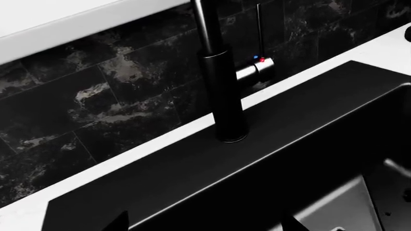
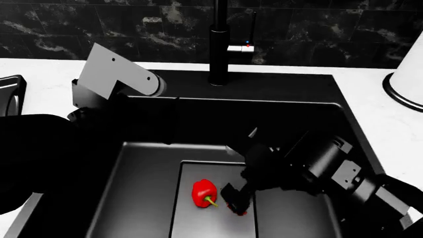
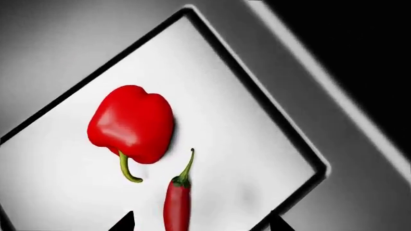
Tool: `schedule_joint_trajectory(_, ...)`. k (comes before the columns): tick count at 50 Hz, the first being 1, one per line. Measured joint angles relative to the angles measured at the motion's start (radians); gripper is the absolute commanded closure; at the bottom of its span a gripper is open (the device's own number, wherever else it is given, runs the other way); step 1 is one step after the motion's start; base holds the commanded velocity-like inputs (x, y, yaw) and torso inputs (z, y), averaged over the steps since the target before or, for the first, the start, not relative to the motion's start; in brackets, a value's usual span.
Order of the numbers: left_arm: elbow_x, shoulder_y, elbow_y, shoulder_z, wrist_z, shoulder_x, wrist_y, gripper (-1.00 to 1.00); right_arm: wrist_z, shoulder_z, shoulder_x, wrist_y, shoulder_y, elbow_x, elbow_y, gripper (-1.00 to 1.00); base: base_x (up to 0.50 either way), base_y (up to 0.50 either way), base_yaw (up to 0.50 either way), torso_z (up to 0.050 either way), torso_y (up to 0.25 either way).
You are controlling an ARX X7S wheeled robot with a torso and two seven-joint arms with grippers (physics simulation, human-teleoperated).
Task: Pick up the fruits and vegetables and place them in the sink. Turn on the sink faucet to wash them. Then turn the sink off and put them in the tray.
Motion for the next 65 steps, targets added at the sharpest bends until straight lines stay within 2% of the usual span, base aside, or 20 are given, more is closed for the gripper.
schedule_joint_trajectory(65,0.002,0.005,0.004,0.004,0.012,-0.008,0.027,-1.0,-0.055,-0.181,-0.124,-0.084,-0.047,-0.121,0.193,-1.0,0.0,0.0,0.0,0.0,0.0)
